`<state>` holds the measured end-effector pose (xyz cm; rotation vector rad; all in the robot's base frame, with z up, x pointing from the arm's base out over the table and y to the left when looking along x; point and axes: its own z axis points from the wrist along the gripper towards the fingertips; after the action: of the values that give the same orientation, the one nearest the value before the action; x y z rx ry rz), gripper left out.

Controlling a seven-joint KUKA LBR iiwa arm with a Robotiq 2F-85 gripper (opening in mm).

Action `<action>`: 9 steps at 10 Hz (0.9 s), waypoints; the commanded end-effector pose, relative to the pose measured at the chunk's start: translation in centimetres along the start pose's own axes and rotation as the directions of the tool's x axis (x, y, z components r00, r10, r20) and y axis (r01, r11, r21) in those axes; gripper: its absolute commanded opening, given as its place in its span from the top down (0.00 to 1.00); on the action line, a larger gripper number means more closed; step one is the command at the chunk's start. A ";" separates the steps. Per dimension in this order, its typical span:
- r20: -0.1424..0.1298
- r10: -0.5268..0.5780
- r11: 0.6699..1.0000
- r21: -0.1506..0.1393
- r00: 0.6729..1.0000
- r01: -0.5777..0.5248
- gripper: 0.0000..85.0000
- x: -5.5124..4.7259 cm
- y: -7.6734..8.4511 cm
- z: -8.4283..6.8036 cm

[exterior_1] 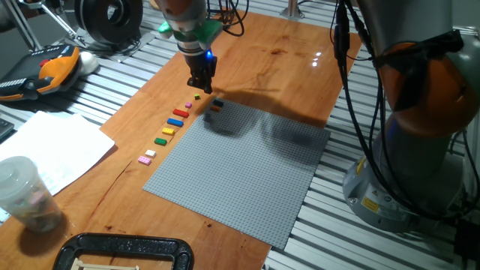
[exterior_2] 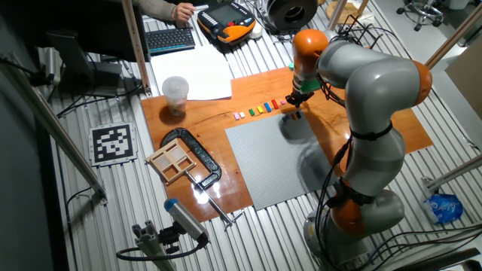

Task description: Build with small Lego blocks

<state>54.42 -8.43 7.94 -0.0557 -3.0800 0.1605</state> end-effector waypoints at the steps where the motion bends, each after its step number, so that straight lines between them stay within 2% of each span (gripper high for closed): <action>1: 0.000 0.000 1.000 0.001 1.000 0.000 1.00 0.0 -0.1 -0.2; 3: -0.001 -0.010 1.000 -0.011 1.000 0.010 1.00 -0.7 -0.6 -0.8; 4: 0.001 -0.015 1.000 -0.006 1.000 0.015 1.00 -1.2 -0.9 -1.1; 5: 0.012 -0.009 1.000 -0.007 1.000 0.009 1.00 -1.3 -1.0 -1.0; 9: 0.000 -0.010 1.000 0.000 1.000 0.010 1.00 -1.7 -1.6 -1.6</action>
<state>56.14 -9.92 9.64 -0.0395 -3.0788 0.1593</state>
